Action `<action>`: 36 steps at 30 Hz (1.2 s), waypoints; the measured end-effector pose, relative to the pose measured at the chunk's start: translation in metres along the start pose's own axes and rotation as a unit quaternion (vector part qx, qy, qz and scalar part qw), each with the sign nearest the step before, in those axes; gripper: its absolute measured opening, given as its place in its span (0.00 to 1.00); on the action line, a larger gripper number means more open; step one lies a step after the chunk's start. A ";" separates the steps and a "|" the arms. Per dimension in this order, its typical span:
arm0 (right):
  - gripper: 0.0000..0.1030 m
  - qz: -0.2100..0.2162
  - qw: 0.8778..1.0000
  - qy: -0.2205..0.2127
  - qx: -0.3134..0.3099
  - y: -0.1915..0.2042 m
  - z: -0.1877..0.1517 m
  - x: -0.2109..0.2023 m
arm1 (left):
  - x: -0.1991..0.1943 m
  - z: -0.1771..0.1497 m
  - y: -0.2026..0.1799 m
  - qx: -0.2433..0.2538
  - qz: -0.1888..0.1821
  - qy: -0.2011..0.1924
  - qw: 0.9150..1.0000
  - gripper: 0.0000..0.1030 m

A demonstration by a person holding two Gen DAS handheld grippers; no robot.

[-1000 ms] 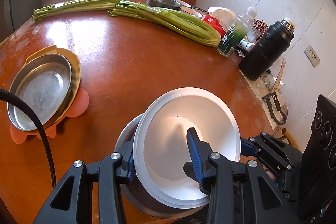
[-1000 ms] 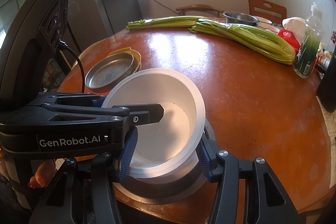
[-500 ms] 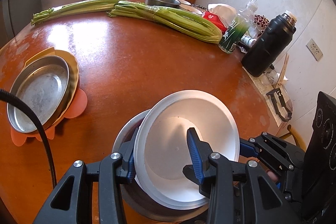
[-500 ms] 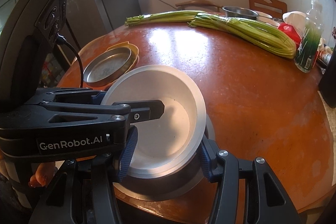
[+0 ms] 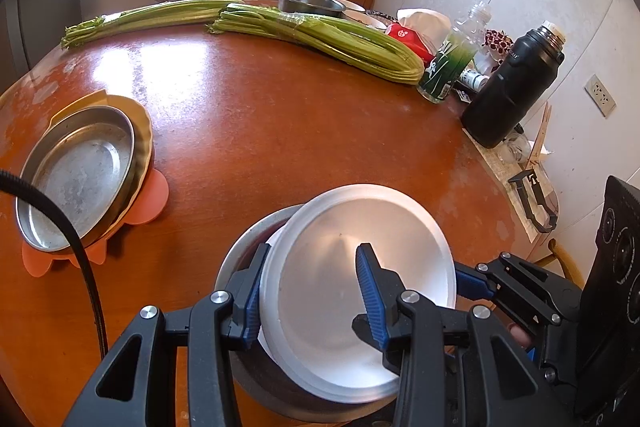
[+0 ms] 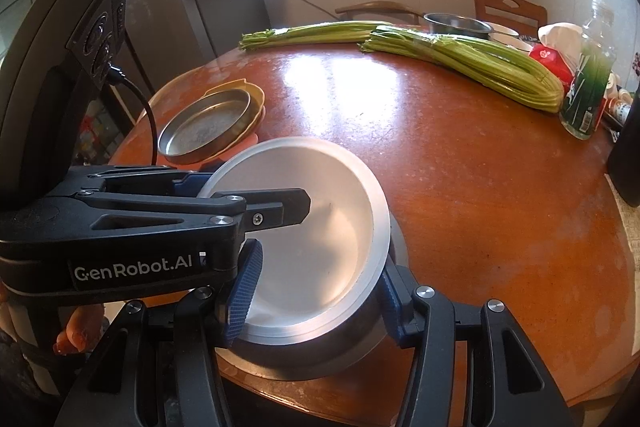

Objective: Organize plates and bowls
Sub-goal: 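Lower the white bowl into the steel bowl onto the other white bowl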

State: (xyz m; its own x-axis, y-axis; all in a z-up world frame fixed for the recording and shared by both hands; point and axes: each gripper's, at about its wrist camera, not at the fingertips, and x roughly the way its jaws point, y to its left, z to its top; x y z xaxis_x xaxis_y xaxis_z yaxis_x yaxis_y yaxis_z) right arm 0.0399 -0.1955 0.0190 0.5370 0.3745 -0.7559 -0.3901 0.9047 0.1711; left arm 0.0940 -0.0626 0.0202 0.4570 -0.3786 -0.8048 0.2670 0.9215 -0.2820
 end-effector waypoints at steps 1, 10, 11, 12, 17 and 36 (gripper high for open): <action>0.55 -0.002 1.000 0.000 -0.001 0.000 0.000 0.000 | 0.000 0.000 0.000 -0.001 0.000 0.000 1.000 0.40; 0.55 -0.007 1.000 0.000 0.000 0.000 0.000 0.001 | -0.001 0.001 0.005 -0.006 0.001 -0.003 1.000 0.40; 0.55 -0.007 1.000 0.000 0.000 0.000 0.000 0.001 | -0.001 0.001 0.005 -0.008 0.001 -0.003 1.000 0.40; 0.55 -0.006 1.000 0.000 0.000 0.000 0.000 0.001 | -0.001 0.001 0.006 -0.010 0.002 -0.004 1.000 0.40; 0.55 -0.008 1.000 0.000 0.001 0.000 0.000 0.001 | -0.002 0.001 0.011 -0.014 0.003 -0.005 1.000 0.40; 0.55 -0.016 1.000 0.000 0.003 -0.001 0.002 0.002 | -0.012 -0.001 0.028 -0.033 0.000 -0.017 0.999 0.40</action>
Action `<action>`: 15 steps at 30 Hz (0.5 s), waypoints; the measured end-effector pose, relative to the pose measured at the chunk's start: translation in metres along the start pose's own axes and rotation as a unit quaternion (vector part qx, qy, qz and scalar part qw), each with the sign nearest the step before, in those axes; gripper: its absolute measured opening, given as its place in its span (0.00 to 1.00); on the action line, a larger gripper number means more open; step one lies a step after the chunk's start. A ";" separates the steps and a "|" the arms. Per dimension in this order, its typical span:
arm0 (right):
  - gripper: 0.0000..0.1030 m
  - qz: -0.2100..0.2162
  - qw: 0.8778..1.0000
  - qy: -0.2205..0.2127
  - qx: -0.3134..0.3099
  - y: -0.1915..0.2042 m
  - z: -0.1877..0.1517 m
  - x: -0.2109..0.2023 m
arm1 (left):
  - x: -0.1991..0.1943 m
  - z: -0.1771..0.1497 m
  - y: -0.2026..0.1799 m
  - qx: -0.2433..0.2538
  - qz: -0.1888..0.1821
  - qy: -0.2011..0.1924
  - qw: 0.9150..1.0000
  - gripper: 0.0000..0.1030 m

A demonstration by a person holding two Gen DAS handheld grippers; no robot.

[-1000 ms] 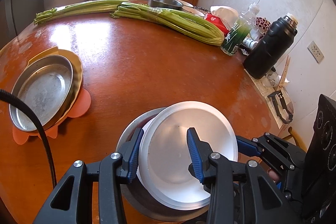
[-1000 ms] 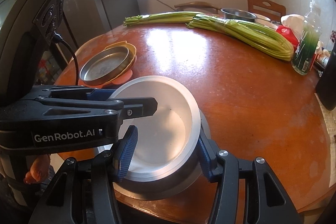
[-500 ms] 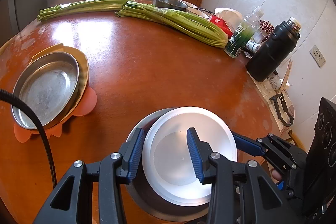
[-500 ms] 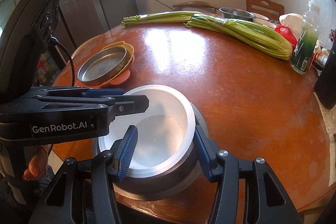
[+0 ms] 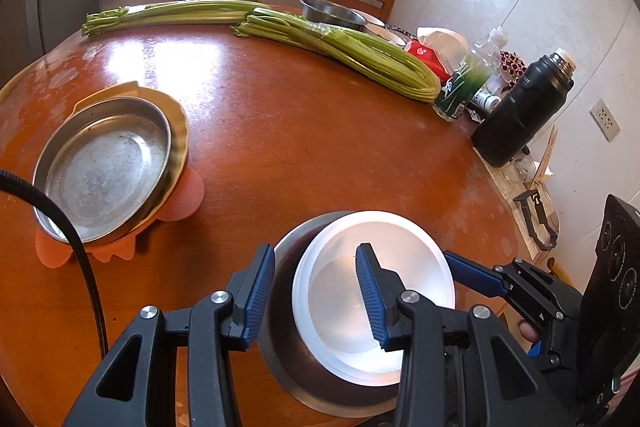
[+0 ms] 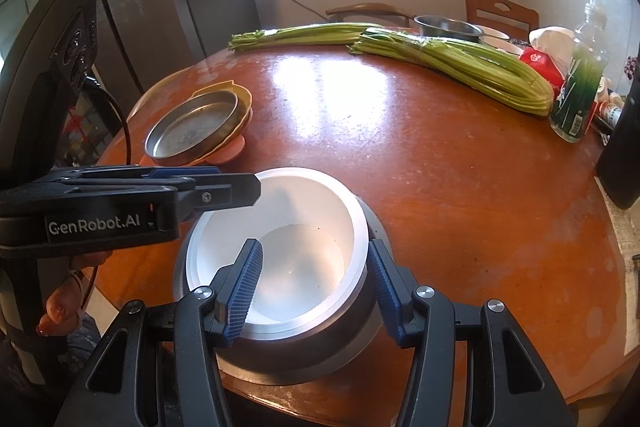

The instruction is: Organize plates and bowls

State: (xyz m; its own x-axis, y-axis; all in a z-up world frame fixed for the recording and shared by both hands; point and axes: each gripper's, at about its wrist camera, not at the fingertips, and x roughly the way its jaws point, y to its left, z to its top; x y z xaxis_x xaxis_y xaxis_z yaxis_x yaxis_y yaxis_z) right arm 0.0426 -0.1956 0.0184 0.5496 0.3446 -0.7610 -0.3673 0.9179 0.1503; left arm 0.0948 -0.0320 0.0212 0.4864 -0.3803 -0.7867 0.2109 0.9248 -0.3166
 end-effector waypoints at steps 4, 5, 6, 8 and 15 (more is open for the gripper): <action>0.55 -0.001 1.000 0.000 -0.001 0.001 0.000 0.000 | -0.002 -0.001 0.003 -0.004 0.001 -0.001 1.000 0.40; 0.55 -0.002 1.000 -0.001 -0.002 0.001 0.000 -0.001 | -0.002 0.000 0.004 -0.005 0.001 -0.002 1.000 0.40; 0.55 -0.002 1.000 -0.001 -0.003 0.002 0.000 -0.001 | -0.002 0.000 0.004 -0.005 0.001 -0.002 1.000 0.40; 0.55 -0.001 1.000 -0.004 -0.007 0.004 0.000 -0.002 | -0.002 0.000 0.005 -0.007 0.001 -0.002 1.000 0.40; 0.55 -0.010 1.000 -0.001 -0.004 0.003 0.000 0.001 | -0.001 -0.001 0.008 -0.010 0.000 0.001 1.000 0.40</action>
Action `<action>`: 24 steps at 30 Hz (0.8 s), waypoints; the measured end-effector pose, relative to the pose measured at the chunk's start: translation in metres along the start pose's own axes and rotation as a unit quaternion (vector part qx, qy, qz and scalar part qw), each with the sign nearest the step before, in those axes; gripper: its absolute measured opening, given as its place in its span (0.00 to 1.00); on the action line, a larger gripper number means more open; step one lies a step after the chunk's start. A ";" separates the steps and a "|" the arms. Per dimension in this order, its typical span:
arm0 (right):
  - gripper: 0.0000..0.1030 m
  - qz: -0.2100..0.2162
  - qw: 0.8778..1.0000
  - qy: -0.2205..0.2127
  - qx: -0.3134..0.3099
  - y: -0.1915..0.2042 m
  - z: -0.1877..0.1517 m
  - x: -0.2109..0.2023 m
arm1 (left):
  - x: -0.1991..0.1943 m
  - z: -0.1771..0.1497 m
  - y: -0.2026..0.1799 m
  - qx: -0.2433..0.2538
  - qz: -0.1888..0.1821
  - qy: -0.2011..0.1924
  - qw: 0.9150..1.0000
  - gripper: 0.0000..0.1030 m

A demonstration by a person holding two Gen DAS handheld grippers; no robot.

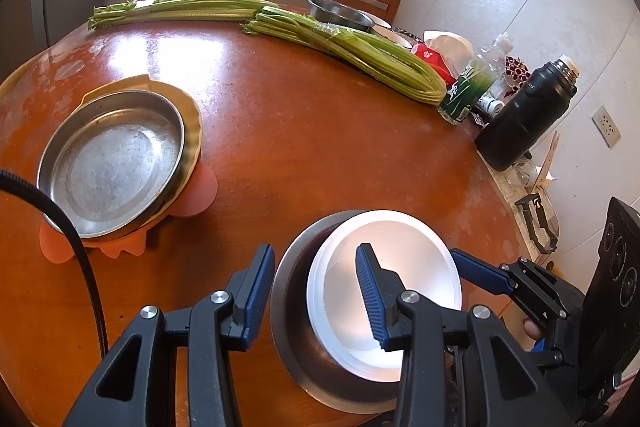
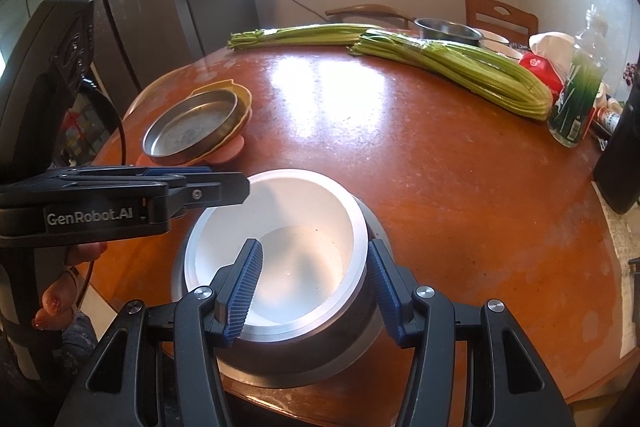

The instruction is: Organize plates and bowls

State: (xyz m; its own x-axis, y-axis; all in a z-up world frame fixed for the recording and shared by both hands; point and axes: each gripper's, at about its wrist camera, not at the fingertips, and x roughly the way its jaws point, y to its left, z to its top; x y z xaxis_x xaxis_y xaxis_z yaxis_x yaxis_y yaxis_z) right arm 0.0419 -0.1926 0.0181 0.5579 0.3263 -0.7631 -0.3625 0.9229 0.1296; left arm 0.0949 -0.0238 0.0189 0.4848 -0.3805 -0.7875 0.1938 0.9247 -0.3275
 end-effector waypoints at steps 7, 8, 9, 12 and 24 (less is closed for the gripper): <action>0.55 -0.006 1.000 -0.007 -0.003 0.001 0.002 -0.005 | -0.001 -0.001 0.000 0.000 0.000 -0.001 1.000 0.40; 0.55 -0.007 1.000 -0.008 -0.004 0.001 0.002 -0.005 | -0.003 -0.001 0.000 0.001 0.001 -0.002 1.000 0.40; 0.55 -0.008 1.000 -0.009 -0.005 0.002 0.003 -0.006 | -0.003 -0.002 0.000 0.002 0.001 -0.003 1.000 0.40; 0.55 -0.012 1.000 -0.018 -0.008 0.004 0.004 -0.010 | -0.006 -0.002 -0.002 0.007 0.002 -0.009 1.000 0.41; 0.55 -0.030 0.998 -0.047 -0.023 0.002 0.009 -0.022 | -0.020 -0.007 -0.003 0.018 0.020 -0.024 0.999 0.41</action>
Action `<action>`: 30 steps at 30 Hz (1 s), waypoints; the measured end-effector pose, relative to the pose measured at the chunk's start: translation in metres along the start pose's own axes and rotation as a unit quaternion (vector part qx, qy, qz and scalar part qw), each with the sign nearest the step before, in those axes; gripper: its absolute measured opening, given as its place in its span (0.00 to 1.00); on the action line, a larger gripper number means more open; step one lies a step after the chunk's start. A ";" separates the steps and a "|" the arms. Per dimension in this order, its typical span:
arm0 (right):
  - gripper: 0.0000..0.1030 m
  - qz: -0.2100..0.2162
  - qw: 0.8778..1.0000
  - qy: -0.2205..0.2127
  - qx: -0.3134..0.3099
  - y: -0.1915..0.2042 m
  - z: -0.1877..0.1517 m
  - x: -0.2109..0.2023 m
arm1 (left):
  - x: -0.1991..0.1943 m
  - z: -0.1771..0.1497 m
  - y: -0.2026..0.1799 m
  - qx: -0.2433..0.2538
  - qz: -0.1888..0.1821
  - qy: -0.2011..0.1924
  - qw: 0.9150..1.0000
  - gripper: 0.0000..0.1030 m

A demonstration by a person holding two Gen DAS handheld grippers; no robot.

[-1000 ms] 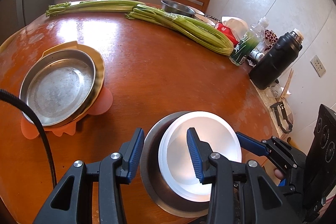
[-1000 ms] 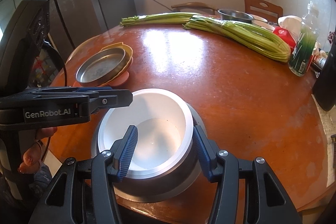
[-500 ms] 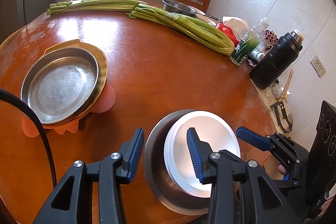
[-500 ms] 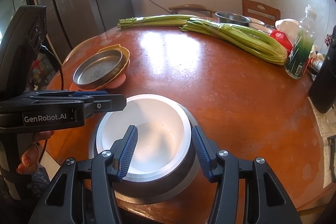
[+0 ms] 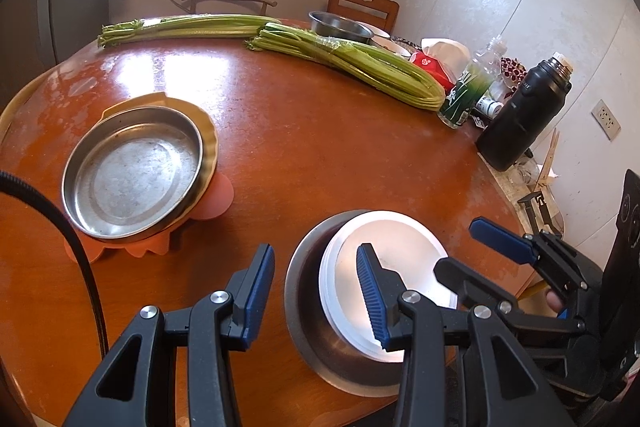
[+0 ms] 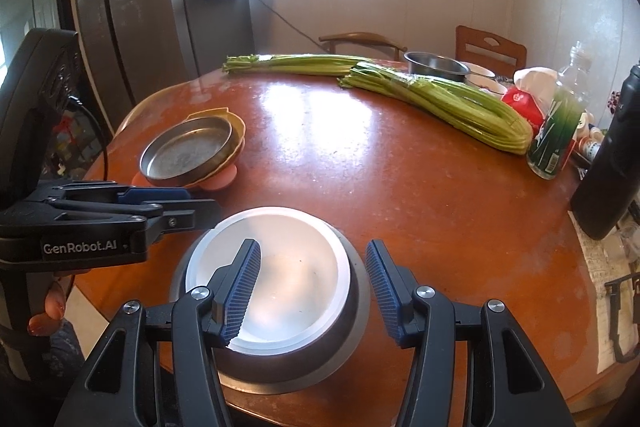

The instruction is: Organize plates and bowls

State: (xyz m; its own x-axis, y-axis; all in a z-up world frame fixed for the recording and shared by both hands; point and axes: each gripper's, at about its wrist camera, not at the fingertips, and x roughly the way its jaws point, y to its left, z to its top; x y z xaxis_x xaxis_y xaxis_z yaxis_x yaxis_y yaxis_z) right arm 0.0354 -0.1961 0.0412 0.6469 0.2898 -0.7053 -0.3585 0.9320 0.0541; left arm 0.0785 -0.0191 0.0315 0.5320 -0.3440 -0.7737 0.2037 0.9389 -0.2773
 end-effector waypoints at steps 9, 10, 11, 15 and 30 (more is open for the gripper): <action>0.56 -0.002 1.000 0.006 0.013 -0.010 -0.006 0.002 | 0.002 -0.011 -0.005 0.009 -0.003 0.006 1.000 0.43; 0.56 -0.002 1.000 0.008 0.015 -0.011 -0.006 0.003 | 0.003 -0.012 -0.005 0.009 -0.003 0.008 1.000 0.43; 0.56 -0.003 1.000 0.010 0.018 -0.012 -0.008 0.004 | 0.004 -0.013 -0.005 0.009 -0.002 0.009 1.000 0.43; 0.56 0.002 0.999 0.018 0.029 -0.017 -0.013 0.007 | 0.007 -0.017 -0.006 0.010 -0.003 0.011 1.000 0.44; 0.56 0.019 0.997 0.050 0.062 -0.029 -0.029 0.022 | 0.022 -0.025 0.004 -0.009 -0.002 0.036 0.999 0.48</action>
State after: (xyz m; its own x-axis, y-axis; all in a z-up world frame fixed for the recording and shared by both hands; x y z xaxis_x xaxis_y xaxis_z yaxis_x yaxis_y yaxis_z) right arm 0.0401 -0.2233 0.0034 0.5624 0.3083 -0.7673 -0.2918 0.9422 0.1647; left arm 0.0704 -0.0230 -0.0012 0.4702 -0.3476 -0.8112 0.1915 0.9375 -0.2907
